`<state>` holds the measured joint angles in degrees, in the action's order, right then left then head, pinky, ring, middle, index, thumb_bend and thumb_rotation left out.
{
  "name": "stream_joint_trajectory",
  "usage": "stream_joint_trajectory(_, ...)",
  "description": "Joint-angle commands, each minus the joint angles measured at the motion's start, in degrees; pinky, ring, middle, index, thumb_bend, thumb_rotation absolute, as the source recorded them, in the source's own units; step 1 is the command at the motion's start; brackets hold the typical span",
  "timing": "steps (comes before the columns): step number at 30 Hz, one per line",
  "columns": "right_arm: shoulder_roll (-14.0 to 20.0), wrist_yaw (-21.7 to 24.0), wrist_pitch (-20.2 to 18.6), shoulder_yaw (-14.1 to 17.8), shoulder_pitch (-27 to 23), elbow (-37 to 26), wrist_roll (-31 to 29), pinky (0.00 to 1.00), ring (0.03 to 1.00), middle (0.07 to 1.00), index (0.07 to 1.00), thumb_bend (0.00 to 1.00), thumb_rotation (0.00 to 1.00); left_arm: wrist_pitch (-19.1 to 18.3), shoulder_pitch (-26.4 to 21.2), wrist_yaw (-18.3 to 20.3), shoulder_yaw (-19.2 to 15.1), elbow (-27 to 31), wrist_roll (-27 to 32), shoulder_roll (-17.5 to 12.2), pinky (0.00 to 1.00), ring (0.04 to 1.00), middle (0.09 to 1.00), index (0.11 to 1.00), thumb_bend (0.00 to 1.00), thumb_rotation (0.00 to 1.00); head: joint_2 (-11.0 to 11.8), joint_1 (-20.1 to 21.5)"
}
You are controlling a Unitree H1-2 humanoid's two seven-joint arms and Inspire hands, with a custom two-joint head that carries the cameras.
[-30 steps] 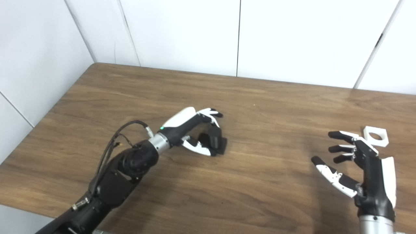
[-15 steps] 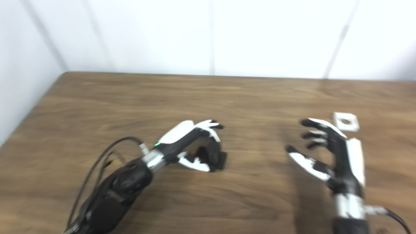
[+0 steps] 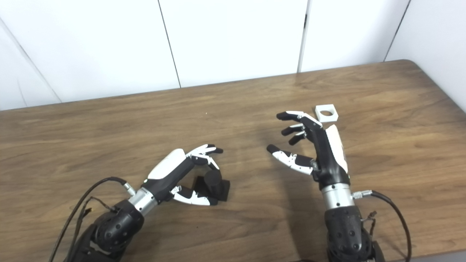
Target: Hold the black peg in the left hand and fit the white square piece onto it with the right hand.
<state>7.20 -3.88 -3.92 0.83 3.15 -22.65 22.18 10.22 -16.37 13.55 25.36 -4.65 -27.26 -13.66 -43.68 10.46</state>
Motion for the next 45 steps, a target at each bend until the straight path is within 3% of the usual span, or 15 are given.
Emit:
stream_joint_trajectory(1,-0.7,-0.6,0.7,0.1,-1.5,-2.3,0.7,0.45,0.595,0.732,0.685,0.5,0.11,-0.6,0.8,2.2,0.8,-1.1,-0.2,-0.4,0.85,0.952,0.892,0.492,0.52,0.07,0.1,0.7)
stream_joint_trajectory(8,1.1,0.6,-1.4,1.1,-3.6,-3.2,1.6,0.46,0.595,0.726,0.689,0.51,0.11,0.2,1.4,2.1,0.4,-1.2,0.3,-1.1,0.84,0.951,0.888,0.492,0.52,0.07,1.3,4.4)
stream_joint_trajectory(14,6.4,3.0,-3.8,4.0,-8.5,-2.7,3.0,0.5,0.635,0.735,0.694,0.53,0.18,1.0,2.0,2.1,-0.2,-1.1,0.5,-1.8,0.83,0.946,0.883,0.491,0.52,0.06,2.8,9.1)
stream_joint_trajectory(20,15.7,6.6,-6.7,5.0,-15.6,1.1,7.0,0.51,0.65,0.732,0.699,0.55,0.21,0.7,2.6,2.6,-0.6,-0.8,0.6,-2.2,0.83,0.945,0.882,0.491,0.52,0.06,4.1,11.6)
stream_joint_trajectory(28,27.0,13.1,-7.9,2.8,-24.8,8.3,10.5,0.58,0.707,0.751,0.714,0.62,0.2,1.9,3.0,2.2,-1.0,-1.6,1.8,-2.5,0.82,0.944,0.88,0.491,0.52,0.06,5.0,14.0)
stream_joint_trajectory(31,31.8,19.3,-10.5,0.2,-28.2,11.2,12.0,0.61,0.794,0.83,0.763,0.64,0.25,2.7,3.2,1.9,-1.1,-2.1,1.9,-2.6,0.8,0.936,0.877,0.491,0.52,0.06,5.4,14.3)
stream_joint_trajectory(33,36.5,28.2,-11.6,-2.8,-31.9,14.7,9.3,0.68,0.894,0.923,0.831,0.74,0.23,2.5,3.4,1.9,-1.2,-2.1,1.8,-2.7,0.8,0.936,0.879,0.491,0.52,0.06,5.6,14.6)
stream_joint_trajectory(35,39.7,35.1,-12.3,-5.8,-35.3,17.8,8.0,0.71,0.933,0.963,0.86,0.8,0.22,2.2,3.7,2.0,-1.3,-2.1,1.7,-2.6,0.8,0.936,0.88,0.491,0.52,0.06,5.7,14.8)
stream_joint_trajectory(37,41.6,39.9,-13.1,-8.9,-38.4,20.4,8.8,0.78,0.977,0.993,0.892,0.89,0.22,2.7,4.0,1.7,-1.5,-2.4,1.8,-2.5,0.81,0.935,0.876,0.491,0.52,0.06,5.7,14.8)
stream_joint_trajectory(45,42.9,43.8,-10.4,-18.1,-45.8,30.8,15.5,0.84,0.986,0.992,0.883,0.92,0.18,2.2,4.3,1.6,-1.6,-2.1,1.3,-2.4,0.82,0.936,0.876,0.491,0.52,0.06,5.9,14.1)
